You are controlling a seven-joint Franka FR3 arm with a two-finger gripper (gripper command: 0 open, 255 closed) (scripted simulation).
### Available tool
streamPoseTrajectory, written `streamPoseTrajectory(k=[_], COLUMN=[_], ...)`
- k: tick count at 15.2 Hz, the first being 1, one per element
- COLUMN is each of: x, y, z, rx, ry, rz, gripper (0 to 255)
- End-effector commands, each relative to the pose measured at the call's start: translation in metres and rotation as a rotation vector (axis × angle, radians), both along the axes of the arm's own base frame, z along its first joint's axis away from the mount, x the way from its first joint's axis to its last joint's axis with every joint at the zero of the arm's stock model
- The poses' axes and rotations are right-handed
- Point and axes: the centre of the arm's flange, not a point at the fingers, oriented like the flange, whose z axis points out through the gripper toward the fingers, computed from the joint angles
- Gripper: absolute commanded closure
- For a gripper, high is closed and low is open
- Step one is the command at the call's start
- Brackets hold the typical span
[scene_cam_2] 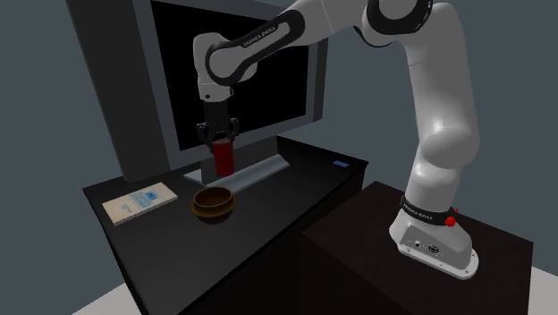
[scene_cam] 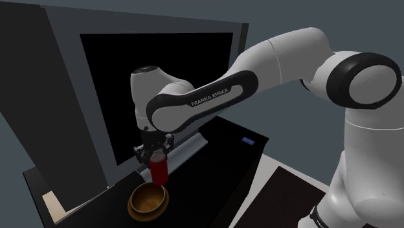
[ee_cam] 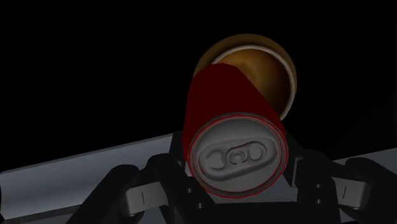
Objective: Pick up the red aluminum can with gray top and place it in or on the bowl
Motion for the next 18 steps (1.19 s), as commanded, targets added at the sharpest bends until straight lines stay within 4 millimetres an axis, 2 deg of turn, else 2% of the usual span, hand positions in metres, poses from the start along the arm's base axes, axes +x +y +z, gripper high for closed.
streamPoseTrajectory(k=[1,2,18], x=[0.013,0.023,0.023], y=[0.026,0.046,0.047], z=[0.004,0.006,-0.079], rx=[0.000,0.000,0.000], ry=[0.000,0.000,0.000], rz=[-0.002,-0.002,-0.002], gripper=[255,255,255])
